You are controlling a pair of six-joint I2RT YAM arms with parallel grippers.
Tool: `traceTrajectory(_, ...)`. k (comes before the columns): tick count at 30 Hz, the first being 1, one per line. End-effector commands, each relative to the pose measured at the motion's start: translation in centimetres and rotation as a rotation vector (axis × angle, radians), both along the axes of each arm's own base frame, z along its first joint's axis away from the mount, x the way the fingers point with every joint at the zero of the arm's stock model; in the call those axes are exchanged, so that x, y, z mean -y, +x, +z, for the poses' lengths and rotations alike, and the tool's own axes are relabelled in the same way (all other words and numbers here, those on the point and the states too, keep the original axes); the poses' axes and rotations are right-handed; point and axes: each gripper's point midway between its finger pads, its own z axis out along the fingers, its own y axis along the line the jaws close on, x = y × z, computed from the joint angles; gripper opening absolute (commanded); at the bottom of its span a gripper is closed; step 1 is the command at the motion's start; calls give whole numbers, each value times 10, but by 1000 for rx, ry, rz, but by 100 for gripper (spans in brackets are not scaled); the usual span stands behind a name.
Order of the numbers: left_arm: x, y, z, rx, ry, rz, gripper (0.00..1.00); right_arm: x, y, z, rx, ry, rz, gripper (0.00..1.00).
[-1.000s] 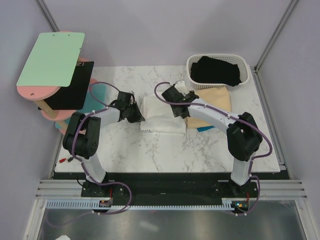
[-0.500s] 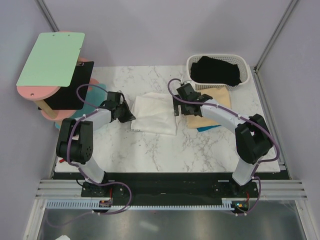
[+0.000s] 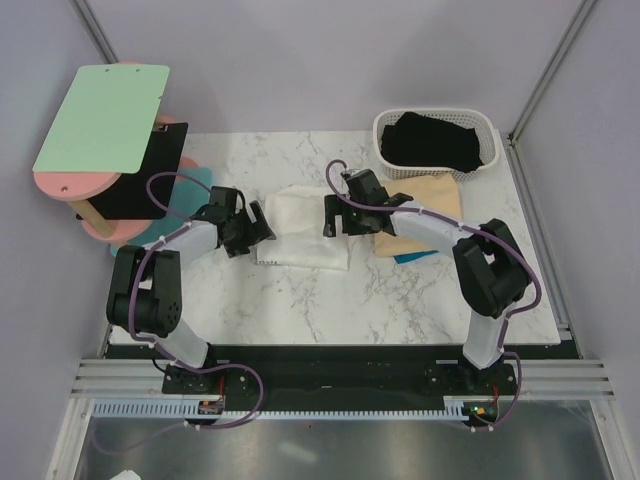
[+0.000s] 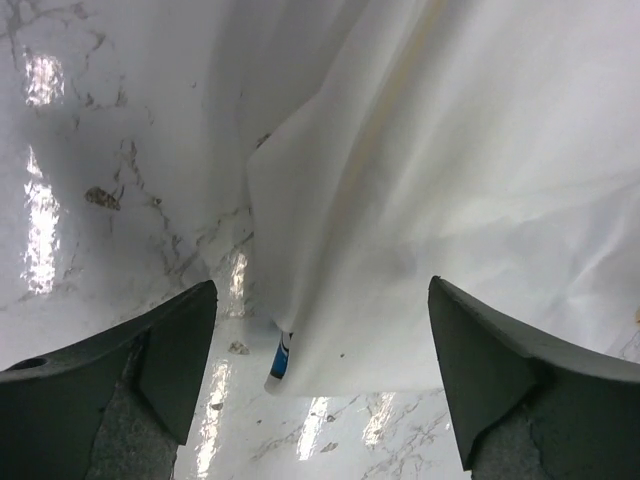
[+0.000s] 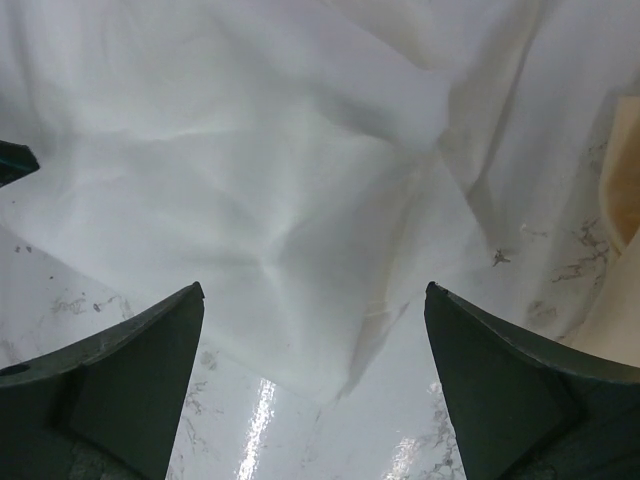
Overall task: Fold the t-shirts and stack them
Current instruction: Put the neatly folded tshirt into the corner of the board with the right arm
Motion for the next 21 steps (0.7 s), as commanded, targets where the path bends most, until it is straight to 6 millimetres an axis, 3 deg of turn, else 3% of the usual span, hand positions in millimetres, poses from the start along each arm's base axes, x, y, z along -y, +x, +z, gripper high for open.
traceTrajectory(1, -7, -4, 18, 44, 23, 6, 94, -4, -4, -13, -41, 28, -17, 98)
traceTrajectory(15, -3, -5, 17, 35, 6, -14, 94, 14, 5, -55, -67, -106, -75, 98)
traceTrajectory(21, -1, -5, 18, 37, -1, -20, 94, 7, 9, -74, -90, -106, -67, 98)
